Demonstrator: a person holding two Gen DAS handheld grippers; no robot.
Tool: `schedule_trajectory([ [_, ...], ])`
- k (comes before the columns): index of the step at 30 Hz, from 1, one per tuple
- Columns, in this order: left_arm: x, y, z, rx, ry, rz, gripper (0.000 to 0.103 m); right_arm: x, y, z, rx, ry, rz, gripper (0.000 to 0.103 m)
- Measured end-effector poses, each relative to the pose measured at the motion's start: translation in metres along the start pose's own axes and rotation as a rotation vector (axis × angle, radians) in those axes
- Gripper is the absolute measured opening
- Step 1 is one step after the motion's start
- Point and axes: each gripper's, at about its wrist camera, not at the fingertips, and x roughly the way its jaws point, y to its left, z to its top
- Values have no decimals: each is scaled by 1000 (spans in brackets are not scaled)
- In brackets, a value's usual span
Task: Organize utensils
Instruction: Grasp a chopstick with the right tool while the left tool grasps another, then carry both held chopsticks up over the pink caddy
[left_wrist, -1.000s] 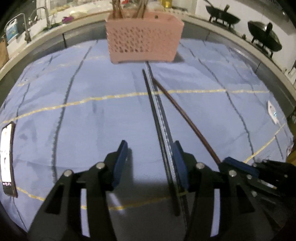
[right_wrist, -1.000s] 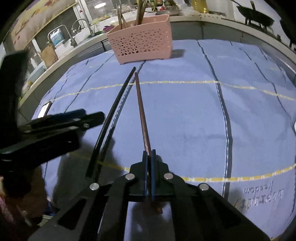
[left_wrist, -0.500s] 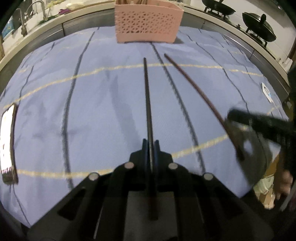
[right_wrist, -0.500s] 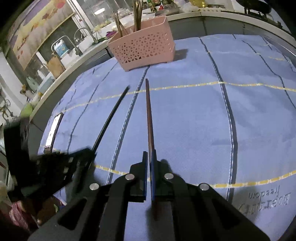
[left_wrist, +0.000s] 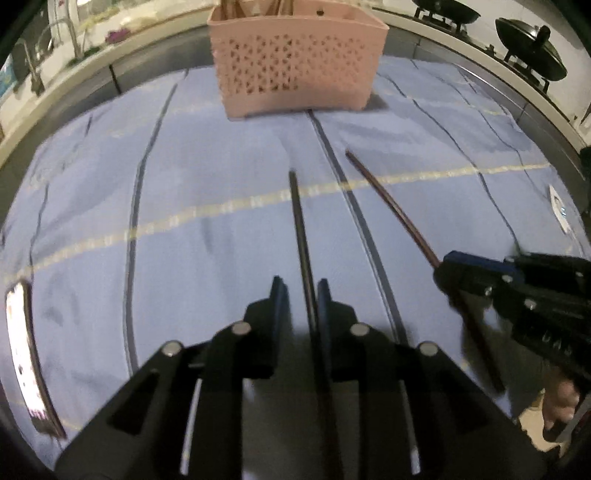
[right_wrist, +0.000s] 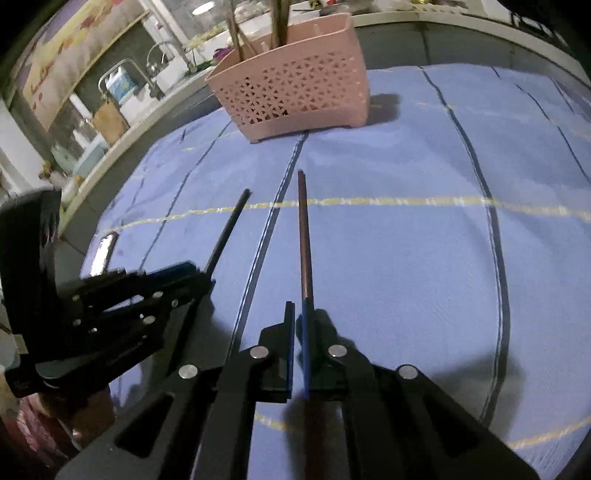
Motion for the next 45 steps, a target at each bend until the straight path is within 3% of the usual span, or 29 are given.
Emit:
schedule_trajectory([
  [3, 6, 0, 12, 16, -7, 4, 17, 11, 5, 18, -40, 6, -28, 5],
  [5, 10, 3, 18, 10, -9, -4, 8, 20, 6, 31, -49, 12, -50, 6],
  [11, 15, 17, 33, -72, 4, -98, 5, 41, 6, 61, -82, 32, -31, 5],
  [14, 8, 25, 38, -111, -3, -124, 5, 38, 4, 67, -38, 53, 10, 5],
  [20, -63, 39, 46, -115, -170, -142, 5, -39, 11, 72, -37, -143, 119, 5],
  [27, -146, 39, 55, -97, -371, -147, 5, -120, 36, 71, -116, -379, 149, 5],
  [32, -151, 30, 56, -70, -406, -100, 5, -123, 45, 65, -139, -443, 115, 5],
  [37, -158, 33, 64, -47, -406, -95, 5, -123, 45, 74, -128, -429, 125, 5],
  [41, -186, 35, 86, -33, -472, -88, 5, -139, 51, 98, -140, -453, 121, 5],
  [45, -219, 34, 127, -23, -559, -51, 5, -158, 64, 141, -166, -502, 105, 5],
])
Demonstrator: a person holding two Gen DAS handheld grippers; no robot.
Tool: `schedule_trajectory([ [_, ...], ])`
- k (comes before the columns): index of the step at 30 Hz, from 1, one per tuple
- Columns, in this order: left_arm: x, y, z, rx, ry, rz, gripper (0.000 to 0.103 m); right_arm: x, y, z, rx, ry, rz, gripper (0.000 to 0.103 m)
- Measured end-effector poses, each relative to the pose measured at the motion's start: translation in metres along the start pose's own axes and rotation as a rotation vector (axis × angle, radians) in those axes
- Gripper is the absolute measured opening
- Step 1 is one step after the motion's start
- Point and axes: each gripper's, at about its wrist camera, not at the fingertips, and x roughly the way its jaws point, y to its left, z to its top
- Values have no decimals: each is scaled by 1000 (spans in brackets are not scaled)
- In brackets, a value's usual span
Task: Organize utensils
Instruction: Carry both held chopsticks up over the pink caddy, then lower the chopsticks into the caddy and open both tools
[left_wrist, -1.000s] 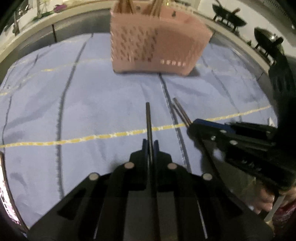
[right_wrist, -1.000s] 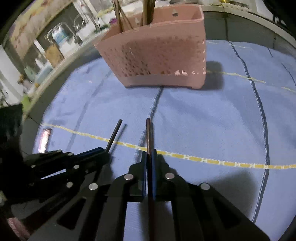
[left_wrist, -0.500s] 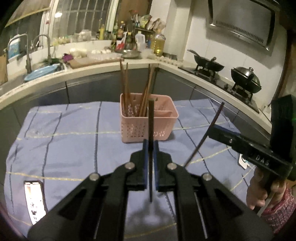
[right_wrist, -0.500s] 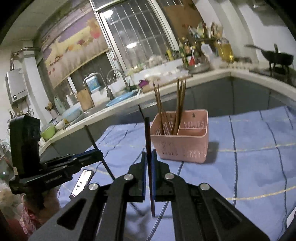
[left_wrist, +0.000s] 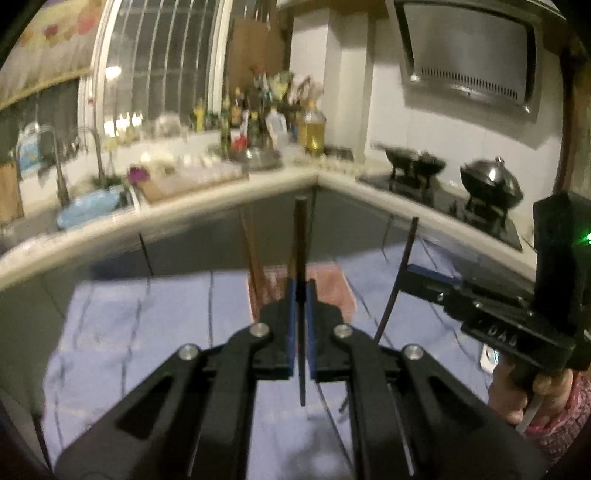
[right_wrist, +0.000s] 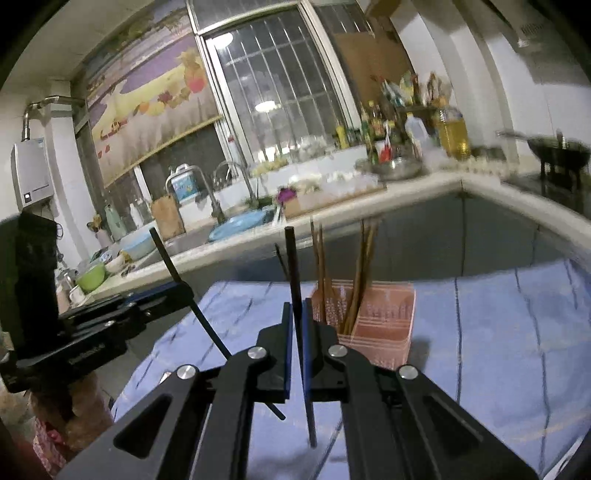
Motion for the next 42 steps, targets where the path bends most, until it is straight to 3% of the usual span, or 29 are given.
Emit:
schedule_trajectory([
  [5, 16, -1, 57, -11, -53, 43, 5, 17, 3, 66, -16, -71, -28, 5],
  [11, 52, 6, 83, -29, -63, 83, 5, 49, -7, 99, -13, -123, -54, 4],
  [21, 131, 20, 52, -40, 81, 104, 5, 136, -40, 62, 16, 28, -87, 3],
  [26, 170, 28, 21, -40, 163, 152, 5, 157, -51, 37, 56, 106, -88, 3],
  [27, 172, 33, 18, -52, 172, 163, 6, 155, -55, 34, 78, 110, -84, 3],
  [28, 174, 38, 16, -64, 178, 170, 15, 152, -59, 32, 96, 104, -82, 3],
  [29, 174, 44, 15, -90, 186, 178, 28, 148, -62, 31, 114, 94, -78, 4],
  [31, 169, 54, 17, -138, 174, 176, 35, 139, -64, 29, 148, 71, -71, 4],
  [38, 108, 65, 25, -188, 44, 166, 35, 108, -61, 3, 226, 57, -35, 9],
  [41, 79, 61, 10, -167, 7, 256, 37, 92, -52, -16, 252, 77, 4, 25],
  [42, 71, 59, -1, -157, 3, 299, 39, 85, -50, -23, 260, 68, 15, 37],
])
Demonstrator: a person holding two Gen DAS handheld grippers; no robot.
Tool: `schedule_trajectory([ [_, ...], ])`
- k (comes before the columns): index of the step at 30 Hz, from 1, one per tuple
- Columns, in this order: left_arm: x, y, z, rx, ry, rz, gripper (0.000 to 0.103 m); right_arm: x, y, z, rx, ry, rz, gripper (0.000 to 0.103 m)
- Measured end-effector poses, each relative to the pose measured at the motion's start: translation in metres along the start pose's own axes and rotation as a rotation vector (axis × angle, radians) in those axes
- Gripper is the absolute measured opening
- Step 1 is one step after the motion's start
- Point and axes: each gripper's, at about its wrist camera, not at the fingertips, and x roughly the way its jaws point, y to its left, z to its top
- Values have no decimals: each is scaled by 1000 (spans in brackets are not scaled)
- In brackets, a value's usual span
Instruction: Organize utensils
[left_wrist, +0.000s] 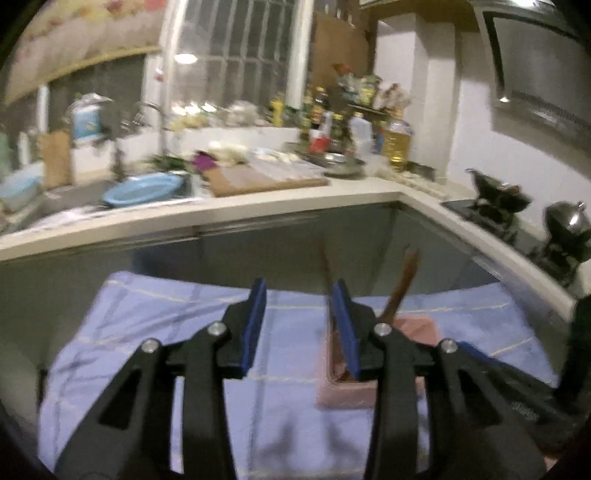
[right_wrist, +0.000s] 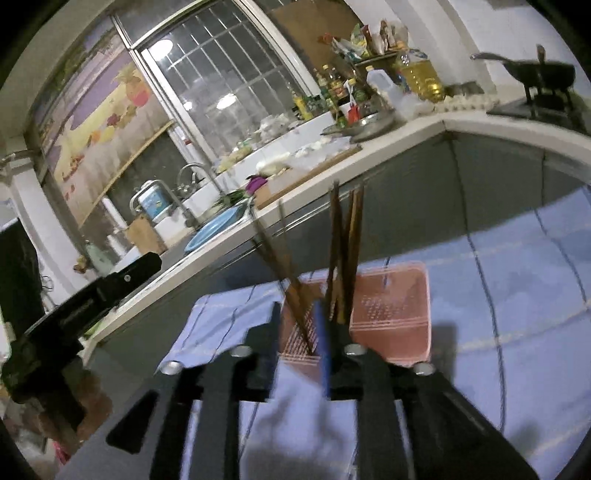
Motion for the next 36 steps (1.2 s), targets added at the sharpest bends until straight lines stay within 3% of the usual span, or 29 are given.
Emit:
schedule_trajectory([
  [1, -5, 1, -9, 1, 0, 31, 44, -9, 1, -10, 8, -12, 12, 49],
  [3, -16, 5, -42, -18, 35, 73, 44, -29, 2, -34, 14, -36, 23, 56],
  [10, -37, 8, -135, -39, 162, 64, 44, -73, -12, -107, 11, 20, -116, 66],
  [12, -40, 7, -147, -44, 196, 50, 51, -78, -19, -119, 36, 55, -145, 68],
  [14, -46, 8, -152, -47, 207, 36, 68, -84, -22, -126, 50, 63, -160, 72],
  [17, -63, 9, -149, -39, 177, 25, 80, -94, -18, -133, 61, 59, -192, 80],
  [22, -92, 10, -136, -28, 106, 1, 95, -104, 1, -130, 37, 42, -158, 85],
  [26, -97, 11, -134, -14, 118, -9, 97, -108, 14, -129, 14, 40, -123, 88],
  [34, -76, 22, -144, -42, 272, -101, 97, -106, 18, -130, 17, 58, -150, 88],
  [36, -77, 25, -143, -53, 261, -76, 97, -108, 18, -129, 21, 49, -153, 88],
])
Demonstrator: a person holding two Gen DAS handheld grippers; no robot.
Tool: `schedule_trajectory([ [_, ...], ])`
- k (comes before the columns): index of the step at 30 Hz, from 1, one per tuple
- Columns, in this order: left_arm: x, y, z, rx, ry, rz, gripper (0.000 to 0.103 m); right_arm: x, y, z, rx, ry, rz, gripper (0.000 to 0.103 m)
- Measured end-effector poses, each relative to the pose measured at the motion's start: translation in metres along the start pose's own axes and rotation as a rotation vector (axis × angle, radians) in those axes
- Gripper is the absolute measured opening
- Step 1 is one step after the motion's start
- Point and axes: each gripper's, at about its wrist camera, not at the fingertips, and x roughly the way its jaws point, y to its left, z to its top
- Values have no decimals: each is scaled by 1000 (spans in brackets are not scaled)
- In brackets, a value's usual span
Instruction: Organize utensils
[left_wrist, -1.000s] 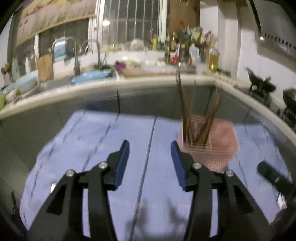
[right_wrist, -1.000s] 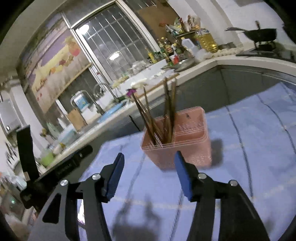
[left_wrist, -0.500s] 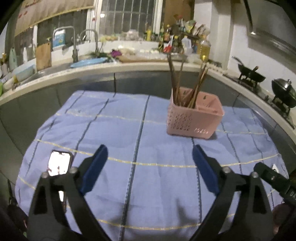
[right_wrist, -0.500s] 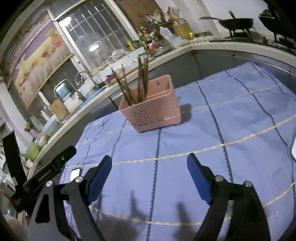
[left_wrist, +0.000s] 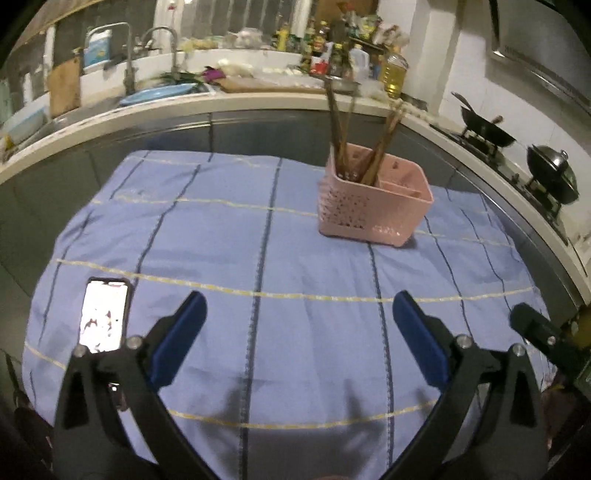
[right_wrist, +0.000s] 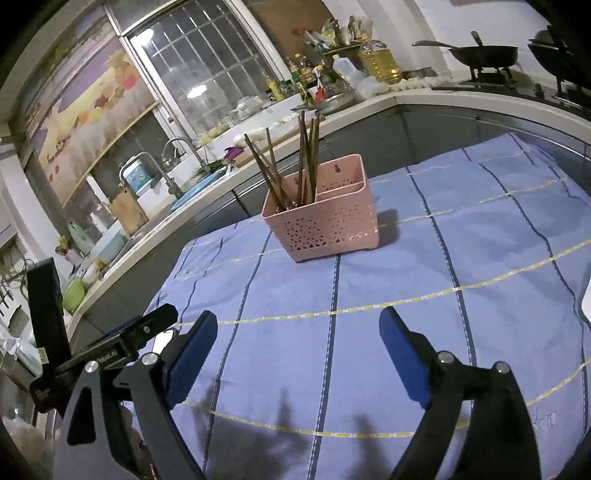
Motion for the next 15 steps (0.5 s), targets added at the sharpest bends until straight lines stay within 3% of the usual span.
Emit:
schedule_trajectory([
  [6, -5, 6, 4, -12, -32, 79, 97, -4, 6, -2, -24, -7, 15, 89],
  [11, -17, -5, 7, 65, -103, 199, 97, -10, 9, 0, -30, -15, 31, 90],
  [15, -28, -12, 11, 95, -152, 232, 97, -16, 9, 1, -28, -25, 45, 90],
])
